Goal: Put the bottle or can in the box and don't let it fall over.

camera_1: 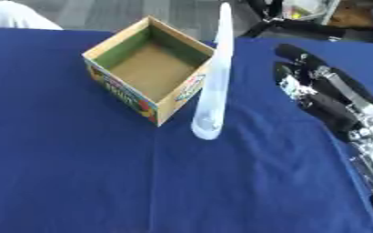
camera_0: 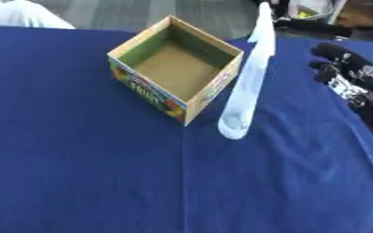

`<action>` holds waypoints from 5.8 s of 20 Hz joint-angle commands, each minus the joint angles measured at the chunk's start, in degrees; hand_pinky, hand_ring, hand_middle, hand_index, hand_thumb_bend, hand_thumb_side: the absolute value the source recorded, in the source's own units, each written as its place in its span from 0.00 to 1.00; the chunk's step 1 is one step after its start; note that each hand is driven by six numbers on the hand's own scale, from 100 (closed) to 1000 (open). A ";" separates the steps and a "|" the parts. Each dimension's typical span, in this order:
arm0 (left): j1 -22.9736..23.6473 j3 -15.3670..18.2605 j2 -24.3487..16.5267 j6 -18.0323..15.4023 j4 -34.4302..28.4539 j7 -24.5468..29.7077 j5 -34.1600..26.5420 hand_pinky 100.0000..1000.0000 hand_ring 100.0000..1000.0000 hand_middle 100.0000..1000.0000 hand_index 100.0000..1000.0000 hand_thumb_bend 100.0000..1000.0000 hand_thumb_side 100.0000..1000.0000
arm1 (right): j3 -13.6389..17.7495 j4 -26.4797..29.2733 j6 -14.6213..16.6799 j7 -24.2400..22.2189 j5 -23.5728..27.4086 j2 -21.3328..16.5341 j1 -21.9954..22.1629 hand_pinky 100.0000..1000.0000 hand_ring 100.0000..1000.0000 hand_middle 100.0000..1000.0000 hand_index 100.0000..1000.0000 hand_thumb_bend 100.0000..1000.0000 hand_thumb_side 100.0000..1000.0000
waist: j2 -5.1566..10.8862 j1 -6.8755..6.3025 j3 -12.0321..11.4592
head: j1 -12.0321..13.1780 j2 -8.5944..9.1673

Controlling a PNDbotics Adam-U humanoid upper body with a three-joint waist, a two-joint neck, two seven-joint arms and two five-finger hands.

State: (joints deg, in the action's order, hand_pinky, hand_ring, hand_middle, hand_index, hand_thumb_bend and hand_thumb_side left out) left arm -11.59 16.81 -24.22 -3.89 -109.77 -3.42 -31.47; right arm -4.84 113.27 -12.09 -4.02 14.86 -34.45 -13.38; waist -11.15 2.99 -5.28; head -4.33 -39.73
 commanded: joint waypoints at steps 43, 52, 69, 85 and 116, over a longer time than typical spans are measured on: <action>-1.45 -0.49 -1.61 0.20 -0.47 1.14 -0.20 0.92 1.00 1.00 0.80 0.31 0.60 | -4.46 -5.12 -6.22 -3.48 -4.72 3.37 -10.53 1.00 1.00 1.00 1.00 0.00 0.45 | 0.21 -0.29 -1.23 | -1.02 1.52; -1.68 -0.55 -1.59 0.25 -0.47 1.34 -0.22 0.92 1.00 1.00 0.80 0.31 0.60 | -5.10 -5.39 -6.28 -4.58 -4.69 3.65 -11.49 1.00 1.00 1.00 1.00 0.00 0.45 | 0.09 -0.26 -1.39 | -1.13 1.58; -2.28 -0.16 -1.35 0.15 -0.92 0.46 -0.31 0.92 1.00 1.00 0.80 0.32 0.59 | -6.02 -6.07 -6.59 -5.35 -5.10 3.85 -13.41 1.00 1.00 1.00 1.00 0.00 0.44 | -0.22 -0.17 -1.88 | -1.40 1.82; -3.16 0.50 -0.80 0.07 -1.97 -1.56 -0.35 0.92 1.00 1.00 0.79 0.32 0.58 | -6.02 -8.78 -8.23 -4.27 -4.15 3.69 -15.73 1.00 1.00 1.00 1.00 0.00 0.45 | -0.87 -0.04 -2.74 | -1.80 2.25; -3.72 0.59 -0.61 0.05 -2.05 -1.12 -0.41 0.92 1.00 1.00 0.78 0.32 0.58 | -6.53 -10.35 -10.60 -5.36 1.20 3.51 -16.55 1.00 1.00 1.00 0.93 0.00 0.52 | -1.70 -0.12 -3.25 | -2.39 3.11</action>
State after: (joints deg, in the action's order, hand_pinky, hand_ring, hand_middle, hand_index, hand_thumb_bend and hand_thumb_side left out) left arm -14.63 16.72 -24.08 -3.68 -110.56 -4.52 -31.83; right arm -11.71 101.91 -22.75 -8.98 15.29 -29.90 -29.19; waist -13.44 3.19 -8.53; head -6.66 -37.39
